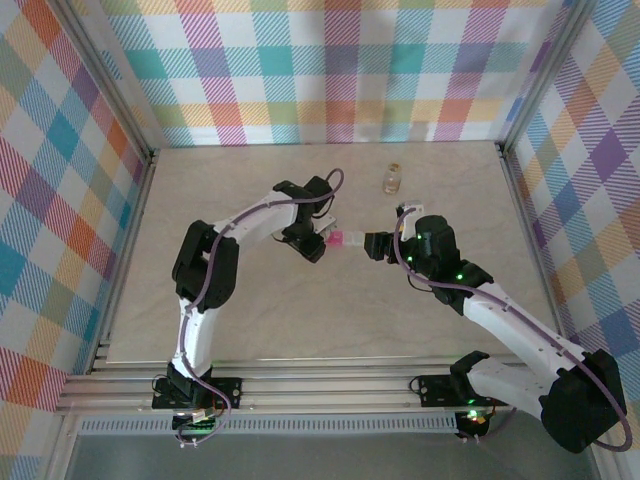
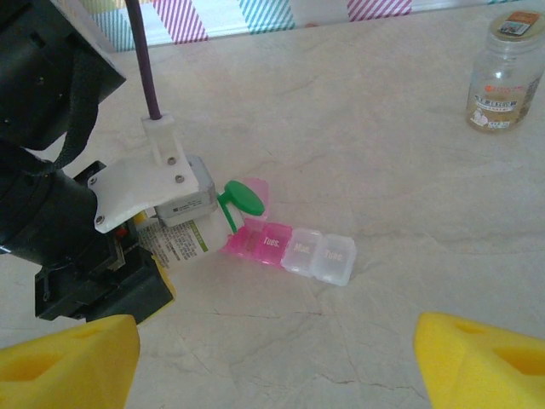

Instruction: Sort the pills into containers

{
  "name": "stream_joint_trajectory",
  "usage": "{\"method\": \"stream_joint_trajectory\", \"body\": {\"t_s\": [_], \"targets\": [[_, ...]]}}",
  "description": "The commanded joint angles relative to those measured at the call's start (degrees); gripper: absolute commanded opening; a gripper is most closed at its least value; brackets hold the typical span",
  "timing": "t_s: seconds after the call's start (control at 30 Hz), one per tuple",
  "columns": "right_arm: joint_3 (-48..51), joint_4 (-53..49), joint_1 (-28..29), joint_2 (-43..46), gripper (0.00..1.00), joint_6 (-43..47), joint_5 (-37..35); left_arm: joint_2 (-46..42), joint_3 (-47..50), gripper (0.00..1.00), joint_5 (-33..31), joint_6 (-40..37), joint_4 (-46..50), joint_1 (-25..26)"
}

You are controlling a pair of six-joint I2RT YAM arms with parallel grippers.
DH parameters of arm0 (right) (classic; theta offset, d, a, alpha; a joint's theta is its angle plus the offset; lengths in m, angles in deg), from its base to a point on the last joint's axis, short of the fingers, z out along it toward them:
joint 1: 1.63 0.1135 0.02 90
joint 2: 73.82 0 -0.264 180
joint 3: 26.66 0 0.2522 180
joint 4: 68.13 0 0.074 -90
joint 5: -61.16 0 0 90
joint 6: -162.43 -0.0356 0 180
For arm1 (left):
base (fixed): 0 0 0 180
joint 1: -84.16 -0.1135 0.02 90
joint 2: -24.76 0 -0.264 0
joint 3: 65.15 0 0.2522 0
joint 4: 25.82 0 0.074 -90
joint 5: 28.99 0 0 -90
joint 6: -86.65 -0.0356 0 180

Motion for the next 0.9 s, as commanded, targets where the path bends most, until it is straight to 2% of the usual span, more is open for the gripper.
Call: {"method": "stream_joint_trajectory", "body": {"t_s": [0.0, 0.5, 0.87], "targets": [[0.60, 1.49, 0.01, 1.08, 0.83, -0.84, 0.99, 2.30, -4.00, 0.00, -0.22, -0.78, 7.18, -0.45], [0.76, 1.44, 0.00, 1.59, 0.83, -1.09, 0.99, 9.57, -16.68, 0.00, 0.64, -1.56, 21.03, -0.36], [0.88, 1.61, 0.00, 1.76, 0.83, -1.17, 1.25, 12.23, -24.04, 0.00, -1.63, -2.57, 27.41, -0.18]]}}
